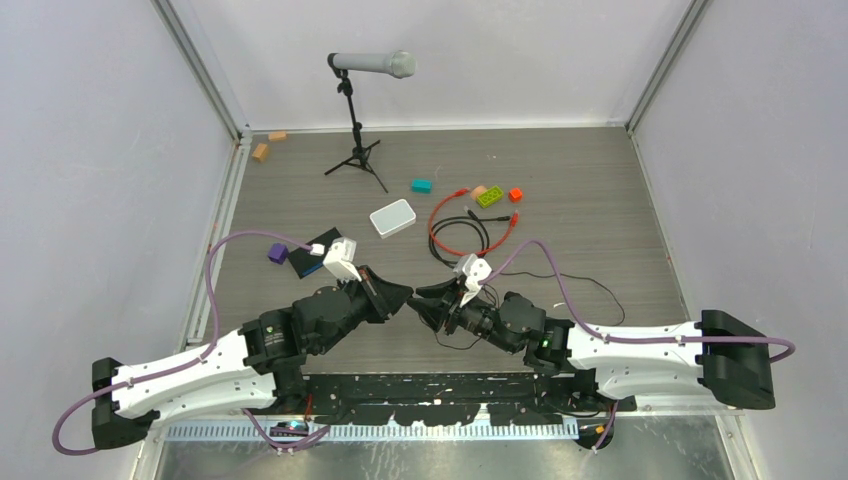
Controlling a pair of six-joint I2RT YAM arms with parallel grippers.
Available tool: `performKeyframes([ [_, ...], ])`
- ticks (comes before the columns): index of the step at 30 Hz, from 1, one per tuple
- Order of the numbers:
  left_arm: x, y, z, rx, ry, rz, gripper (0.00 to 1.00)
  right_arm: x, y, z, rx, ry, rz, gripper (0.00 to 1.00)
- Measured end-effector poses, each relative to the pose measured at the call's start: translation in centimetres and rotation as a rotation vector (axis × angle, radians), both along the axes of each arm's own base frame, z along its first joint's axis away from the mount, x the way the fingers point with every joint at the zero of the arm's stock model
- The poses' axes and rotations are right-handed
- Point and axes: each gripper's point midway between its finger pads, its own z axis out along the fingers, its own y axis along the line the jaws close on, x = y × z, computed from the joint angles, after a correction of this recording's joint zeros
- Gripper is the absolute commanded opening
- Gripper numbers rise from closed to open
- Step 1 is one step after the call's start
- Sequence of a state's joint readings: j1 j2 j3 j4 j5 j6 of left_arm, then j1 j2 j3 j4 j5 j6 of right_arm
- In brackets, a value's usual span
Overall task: Insert the plug into the switch port
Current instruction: Pick up the power from the center of the board.
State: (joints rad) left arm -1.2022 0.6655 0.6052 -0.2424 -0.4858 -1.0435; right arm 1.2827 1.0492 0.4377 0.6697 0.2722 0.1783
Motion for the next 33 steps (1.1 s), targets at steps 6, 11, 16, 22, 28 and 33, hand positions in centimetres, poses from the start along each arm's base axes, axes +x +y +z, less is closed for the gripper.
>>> performKeyframes([
  [6,0.0,0.0,0.0,0.001,0.0,0.0,0.03,0.0,0.0,-0.3,-0.01,0.003,0.0,0.38],
  [11,0.0,0.0,0.0,0.001,0.0,0.0,0.03,0.0,-0.1,-0.5,-0.019,0.006,-0.003,0.37],
  [16,0.0,-0.1,-0.2,0.007,0.003,0.0,0.03,0.1,-0.1,-0.8,-0.028,0.009,-0.005,0.3],
  [22,0.0,-0.2,-0.4,0.012,0.006,-0.004,0.03,0.2,-0.2,-1.0,-0.035,0.012,-0.014,0.36],
  [28,0.0,-0.3,-0.2,0.006,0.005,-0.008,0.03,0.2,-0.2,-1.2,-0.043,0.015,-0.017,0.37],
  [33,0.0,-0.3,-0.3,0.009,0.006,-0.008,0.03,0.3,-0.2,-1.5,-0.051,0.018,-0.018,0.26],
])
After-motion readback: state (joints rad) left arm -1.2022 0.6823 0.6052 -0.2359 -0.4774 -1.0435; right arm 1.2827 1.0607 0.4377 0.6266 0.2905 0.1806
